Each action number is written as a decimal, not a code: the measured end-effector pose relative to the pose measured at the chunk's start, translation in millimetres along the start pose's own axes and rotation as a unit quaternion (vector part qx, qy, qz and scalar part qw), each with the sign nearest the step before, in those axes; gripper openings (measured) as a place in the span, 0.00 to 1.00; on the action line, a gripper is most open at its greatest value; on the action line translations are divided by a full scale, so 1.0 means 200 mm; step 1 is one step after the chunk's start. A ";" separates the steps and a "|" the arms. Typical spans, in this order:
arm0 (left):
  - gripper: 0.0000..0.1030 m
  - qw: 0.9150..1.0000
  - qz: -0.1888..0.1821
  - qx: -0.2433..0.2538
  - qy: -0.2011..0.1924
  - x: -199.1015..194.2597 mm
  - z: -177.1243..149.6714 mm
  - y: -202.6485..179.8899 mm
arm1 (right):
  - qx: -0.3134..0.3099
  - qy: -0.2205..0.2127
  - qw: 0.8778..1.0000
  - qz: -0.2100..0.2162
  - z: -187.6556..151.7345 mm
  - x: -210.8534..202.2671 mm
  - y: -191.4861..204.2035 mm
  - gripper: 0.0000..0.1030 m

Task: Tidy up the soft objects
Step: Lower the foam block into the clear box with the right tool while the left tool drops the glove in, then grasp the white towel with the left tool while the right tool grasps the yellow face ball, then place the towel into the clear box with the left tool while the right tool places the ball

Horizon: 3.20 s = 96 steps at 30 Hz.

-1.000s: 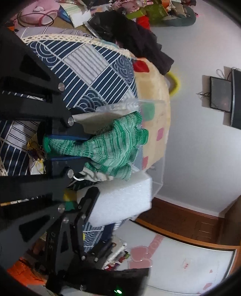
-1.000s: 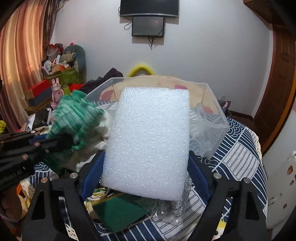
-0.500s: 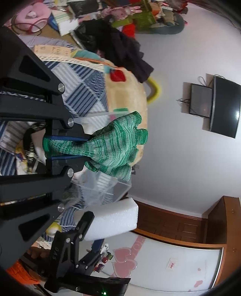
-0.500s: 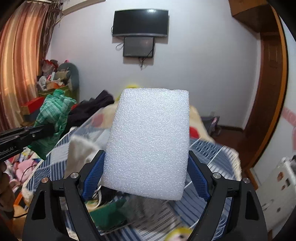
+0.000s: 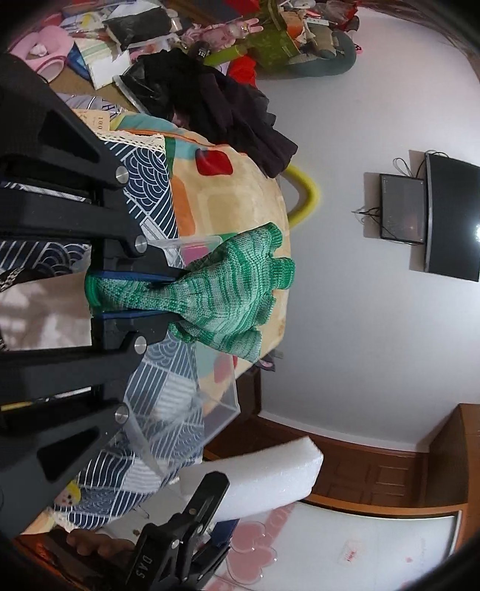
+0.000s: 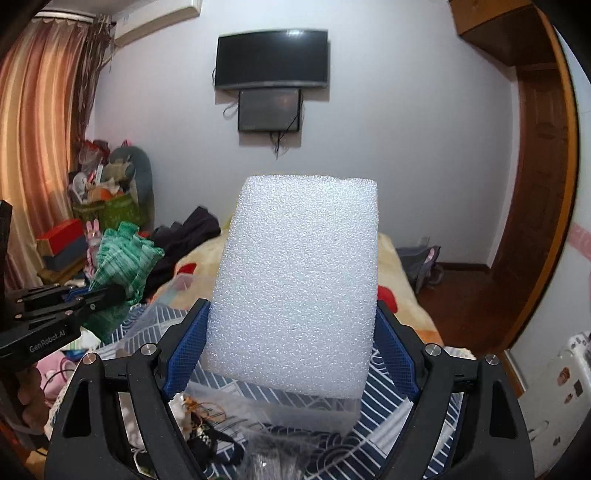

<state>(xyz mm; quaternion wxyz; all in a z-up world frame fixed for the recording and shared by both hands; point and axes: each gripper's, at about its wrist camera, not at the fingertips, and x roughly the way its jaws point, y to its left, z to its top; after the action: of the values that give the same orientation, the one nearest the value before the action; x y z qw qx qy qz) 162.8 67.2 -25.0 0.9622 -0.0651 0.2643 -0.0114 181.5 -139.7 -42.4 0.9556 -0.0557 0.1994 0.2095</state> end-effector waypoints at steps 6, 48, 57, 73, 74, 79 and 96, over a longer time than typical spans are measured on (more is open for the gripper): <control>0.11 0.998 -0.022 -0.009 0.050 0.18 0.00 0.00 | -0.021 0.072 0.997 0.015 -0.05 0.20 0.05 0.81; 0.99 0.999 -0.004 0.037 0.006 -0.12 -0.01 -0.14 | -0.026 0.012 0.999 -0.017 -0.03 -0.16 -0.04 0.99; 0.99 0.997 -0.023 0.047 0.049 -0.10 -0.21 -0.17 | -0.010 0.059 0.998 -0.034 -0.32 -0.19 -0.09 1.00; 0.99 0.991 -0.029 0.012 0.128 0.16 -0.49 -0.17 | 0.058 0.171 0.983 -0.016 -0.75 -0.21 -0.18 0.92; 0.99 0.991 -0.027 0.008 0.131 0.17 -0.49 -0.17 | 0.050 0.174 0.983 -0.020 -0.75 -0.21 -0.17 0.81; 0.86 0.987 -0.044 -0.038 0.150 0.26 -0.50 -0.11 | 0.051 0.184 0.982 -0.005 -0.78 -0.21 -0.17 0.50; 0.22 0.994 -0.038 -0.032 0.096 0.01 -0.50 -0.06 | 0.050 0.110 0.993 0.002 -0.56 -0.23 -0.17 0.41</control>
<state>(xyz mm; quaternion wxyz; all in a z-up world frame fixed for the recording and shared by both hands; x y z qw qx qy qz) 114.1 43.9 -109.1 0.9286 -0.1043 0.3531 -0.0460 117.9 -209.1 -126.5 0.9290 -0.0301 0.3138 0.1940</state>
